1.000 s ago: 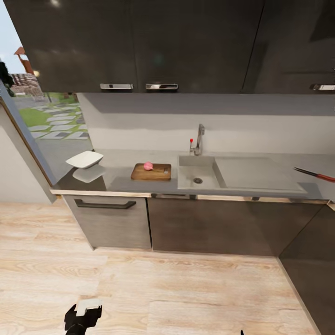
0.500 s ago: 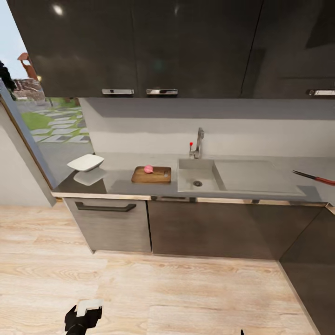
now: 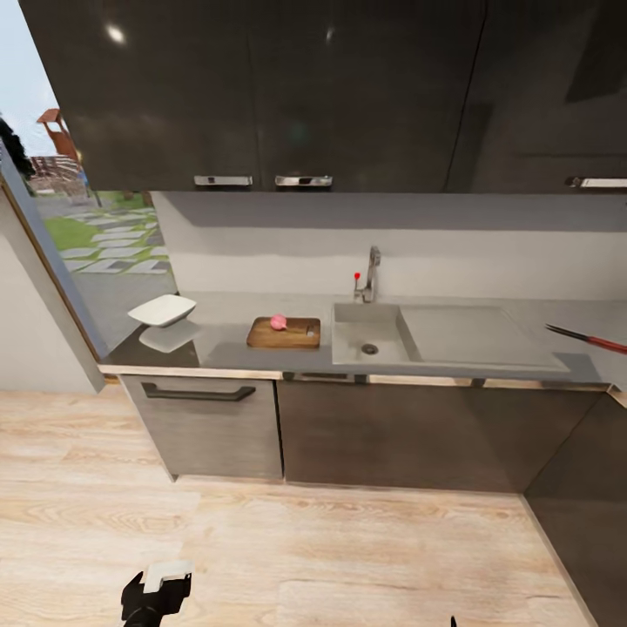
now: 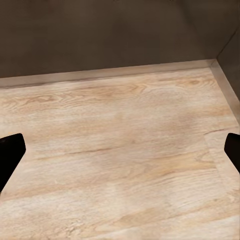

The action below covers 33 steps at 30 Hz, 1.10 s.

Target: In the kitchen, take the Vidalia onion out of the sink, dice it on the chopping board with the paring knife, put the diced onion into the bowl on the countertop, then place both the paring knife and the chopping board into the sink.

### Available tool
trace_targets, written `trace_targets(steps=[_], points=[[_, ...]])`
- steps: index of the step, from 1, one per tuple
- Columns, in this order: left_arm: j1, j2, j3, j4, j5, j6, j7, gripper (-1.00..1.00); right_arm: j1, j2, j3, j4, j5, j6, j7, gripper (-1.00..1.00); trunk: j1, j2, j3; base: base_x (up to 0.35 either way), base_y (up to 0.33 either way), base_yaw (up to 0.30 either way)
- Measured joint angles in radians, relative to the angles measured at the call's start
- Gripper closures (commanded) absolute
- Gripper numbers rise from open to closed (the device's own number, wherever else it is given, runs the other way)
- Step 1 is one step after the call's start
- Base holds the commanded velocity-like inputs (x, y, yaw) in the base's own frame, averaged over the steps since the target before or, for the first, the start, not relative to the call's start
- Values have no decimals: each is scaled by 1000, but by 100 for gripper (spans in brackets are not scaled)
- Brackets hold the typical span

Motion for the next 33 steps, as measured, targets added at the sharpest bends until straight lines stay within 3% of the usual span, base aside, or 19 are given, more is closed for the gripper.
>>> trace_targets(steps=[33], points=[[0,0,0,0,0,0,0,-100,0,0,0,0,-1,0,0,-100,0,0,52,0,0,0]])
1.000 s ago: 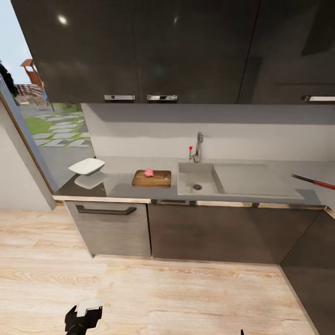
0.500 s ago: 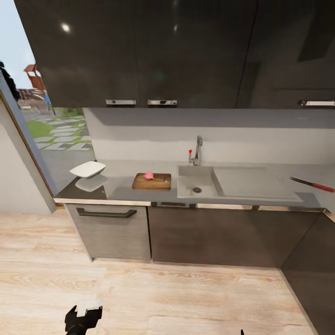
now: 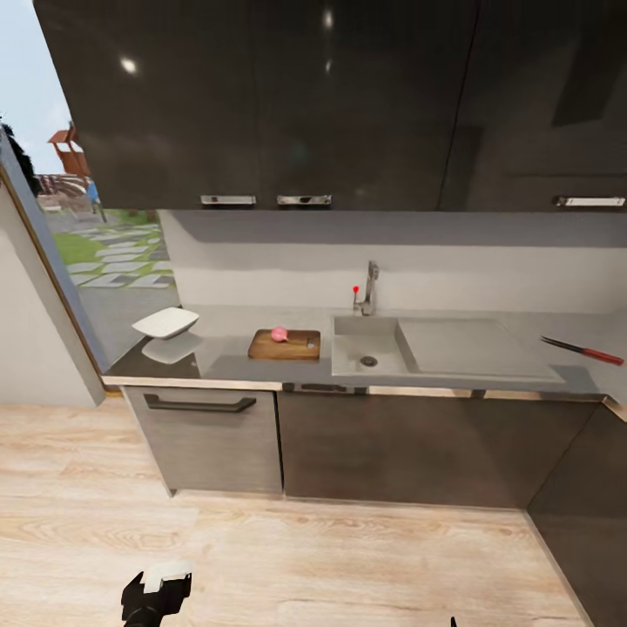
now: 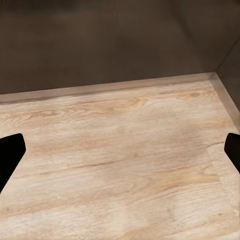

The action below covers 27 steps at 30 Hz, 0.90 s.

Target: In the kitchen, take the Vidalia onion out of the sink, dice it on the chopping board with the paring knife, put the diced onion into the bowl on the countertop, then place both the paring knife and the chopping board into the sink.

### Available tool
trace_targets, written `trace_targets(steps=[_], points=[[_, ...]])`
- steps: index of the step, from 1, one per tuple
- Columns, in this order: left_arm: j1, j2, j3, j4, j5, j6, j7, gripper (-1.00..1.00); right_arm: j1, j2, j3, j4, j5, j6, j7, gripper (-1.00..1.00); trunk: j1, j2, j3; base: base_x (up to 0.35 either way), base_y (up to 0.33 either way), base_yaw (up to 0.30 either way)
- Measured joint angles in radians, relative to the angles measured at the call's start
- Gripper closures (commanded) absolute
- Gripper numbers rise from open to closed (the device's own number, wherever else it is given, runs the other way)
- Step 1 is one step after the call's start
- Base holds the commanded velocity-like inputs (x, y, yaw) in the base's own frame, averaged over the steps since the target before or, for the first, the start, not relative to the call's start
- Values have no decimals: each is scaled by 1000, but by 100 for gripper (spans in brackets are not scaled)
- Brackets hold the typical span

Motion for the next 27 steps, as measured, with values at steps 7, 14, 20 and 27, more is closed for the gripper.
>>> trace_targets(steps=[7,14,20,27], points=[[0,0,0,0,0,0,0,-100,0,0,0,0,0,0,0,-100,0,0,11,0,0,0],[0,0,0,0,0,0,0,-100,0,0,0,0,0,0,0,-100,0,0,22,0,0,0],[0,0,0,1,0,0,0,-100,0,0,0,0,0,0,0,-100,0,0,32,0,0,0],[0,0,0,0,0,0,0,-100,0,0,0,0,1,1,-1,-100,0,0,35,0,0,0]])
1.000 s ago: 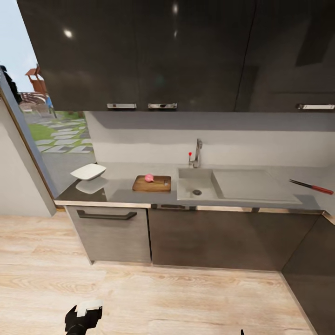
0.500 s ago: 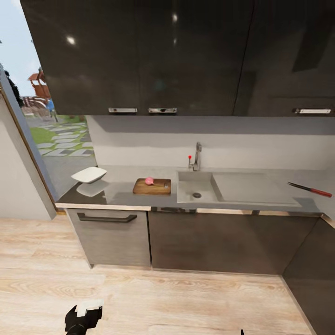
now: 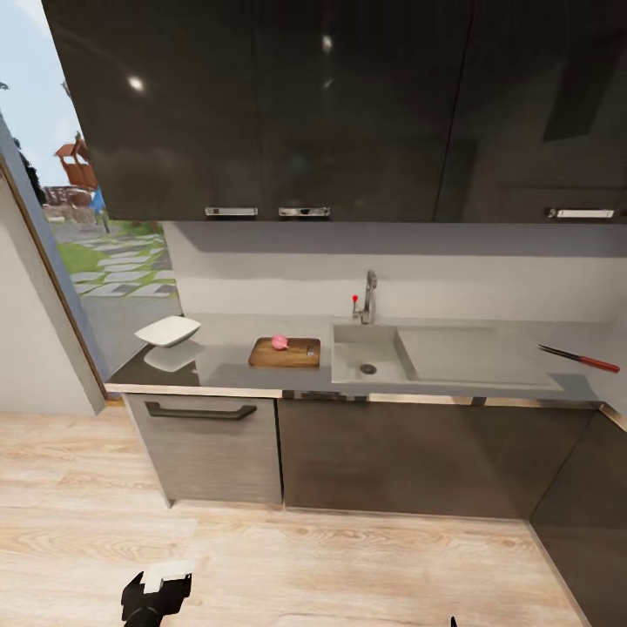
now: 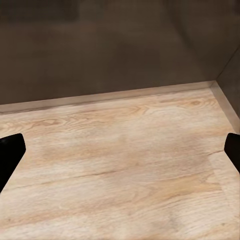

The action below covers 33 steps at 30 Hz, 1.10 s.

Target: In the kitchen, take the Vidalia onion out of the sink, dice it on the chopping board with the paring knife, put the diced onion into the bowl on the countertop, then place both the paring knife and the chopping board into the sink.

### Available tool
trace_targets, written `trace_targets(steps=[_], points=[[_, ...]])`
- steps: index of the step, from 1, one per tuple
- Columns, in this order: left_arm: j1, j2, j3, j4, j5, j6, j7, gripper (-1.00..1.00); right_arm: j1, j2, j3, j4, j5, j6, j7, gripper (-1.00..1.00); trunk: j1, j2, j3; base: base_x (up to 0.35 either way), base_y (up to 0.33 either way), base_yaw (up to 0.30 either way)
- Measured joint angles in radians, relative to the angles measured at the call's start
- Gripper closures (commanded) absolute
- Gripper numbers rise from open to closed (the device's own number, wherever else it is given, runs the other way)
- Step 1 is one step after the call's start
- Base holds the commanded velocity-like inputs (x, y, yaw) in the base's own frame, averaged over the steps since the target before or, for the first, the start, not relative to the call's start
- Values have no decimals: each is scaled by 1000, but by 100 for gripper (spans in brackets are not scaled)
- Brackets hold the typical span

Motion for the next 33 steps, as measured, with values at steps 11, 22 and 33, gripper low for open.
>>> trace_targets(steps=[11,22,33], points=[[0,-4,0,0,0,0,-1,-100,0,0,0,0,1,0,-3,-100,0,0,0,0,0,0],[0,-45,0,0,-1,230,-8,-100,0,-6,-4,1,0,5,-6,-100,0,0,0,0,0,0],[154,-53,0,1,-2,389,-14,-100,0,-10,-7,-230,5,162,-108,-100,0,0,0,0,0,0]])
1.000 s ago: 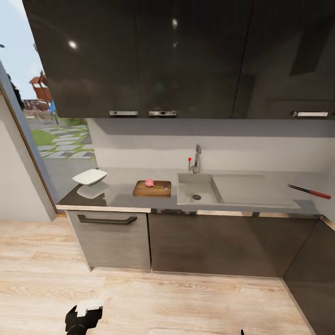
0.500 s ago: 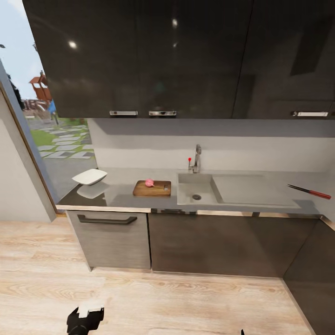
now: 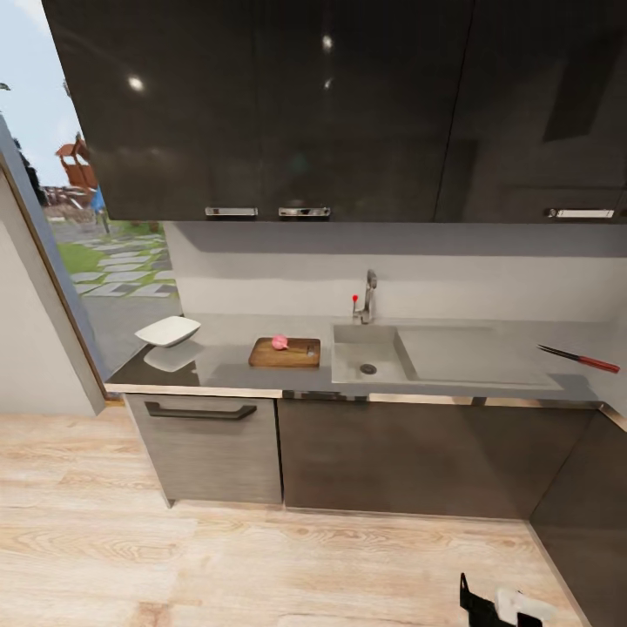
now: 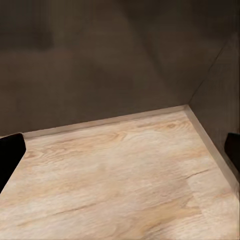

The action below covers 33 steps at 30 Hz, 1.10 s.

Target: In the kitchen, take the Vidalia onion out of the sink, dice it on the chopping board with the paring knife, put the diced onion into the bowl on the countertop, then place both the paring knife and the chopping board into the sink.

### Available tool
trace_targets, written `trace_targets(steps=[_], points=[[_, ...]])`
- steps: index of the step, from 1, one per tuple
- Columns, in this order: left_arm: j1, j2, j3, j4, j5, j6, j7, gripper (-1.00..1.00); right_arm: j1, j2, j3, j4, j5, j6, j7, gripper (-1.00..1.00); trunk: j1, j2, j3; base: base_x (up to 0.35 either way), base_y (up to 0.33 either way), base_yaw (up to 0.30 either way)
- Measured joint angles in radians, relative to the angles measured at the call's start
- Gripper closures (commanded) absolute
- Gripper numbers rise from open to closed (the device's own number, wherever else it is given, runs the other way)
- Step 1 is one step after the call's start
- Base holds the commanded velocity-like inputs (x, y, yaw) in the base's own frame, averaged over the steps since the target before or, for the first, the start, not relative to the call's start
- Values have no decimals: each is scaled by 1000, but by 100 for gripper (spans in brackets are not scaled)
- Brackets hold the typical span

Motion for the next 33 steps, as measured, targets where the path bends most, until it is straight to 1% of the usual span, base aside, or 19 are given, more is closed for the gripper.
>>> trace_targets(steps=[1,4,5,6,7,10,12,13,15,18,19,20,21,22,25,28,29,32,33], points=[[7,0,0,0,0,0,0,-100,0,0,0,-44,0,46,-13,-100,0,0,0,0,0,0],[34,1,0,0,0,3,0,-100,0,-2,1,-357,3,378,-62,-100,0,0,0,0,0,0],[44,8,0,0,0,3,0,-100,-1,-3,1,-519,2,576,-80,-100,0,0,0,0,0,0],[47,11,0,0,0,3,0,-100,-3,-5,1,-705,7,673,-94,-100,0,0,0,0,0,0],[49,14,0,-1,0,4,0,-100,-9,-10,1,-804,11,756,-113,-100,0,0,0,0,0,0],[50,15,0,-1,0,4,0,-100,-63,-29,1,-936,23,903,-164,-100,0,0,0,0,0,0],[51,16,0,-1,0,3,0,-100,-162,-46,2,-989,37,1027,-205,-100,0,0,0,0,0,0],[51,16,0,-1,0,3,0,-100,-193,-51,2,-995,39,1058,-211,-100,0,0,0,0,0,0],[52,16,0,-1,0,3,0,-100,-304,-69,2,-1009,50,1164,-226,-100,0,0,0,0,0,0],[52,14,0,-1,-1,3,1,-100,-425,-98,2,-1011,58,1250,-232,-100,0,0,0,0,0,0],[52,14,0,-1,-1,3,1,-100,-486,-113,2,-1003,61,1287,-233,-100,0,0,0,21,-18,0],[52,14,0,-1,0,4,1,-100,-608,-138,2,-947,62,1340,-234,-100,0,1,0,67,-59,0],[52,13,0,-1,0,4,1,-100,-702,-148,3,-890,64,1355,-233,-100,0,0,0,95,-84,0],[52,13,0,-1,0,4,2,-100,-735,-153,3,-853,62,1360,-232,-100,0,0,0,146,-132,0],[52,13,0,-3,0,4,2,-100,-917,-205,5,-579,61,1371,-217,-100,0,0,0,202,-182,0],[52,13,0,-3,0,5,3,-100,-997,-242,7,-430,60,1358,-155,-100,0,0,0,235,-210,0],[52,12,0,-3,0,5,3,-100,-1019,-256,9,-389,61,1348,-106,-100,0,0,0,246,-219,0],[52,13,0,-3,0,6,3,-100,-1043,-291,13,-343,65,1337,12,-100,0,0,0,249,-221,0],[52,13,0,-3,0,7,3,-100,-1048,-311,17,-331,70,1334,71,-100,0,0,0,251,-223,0]])
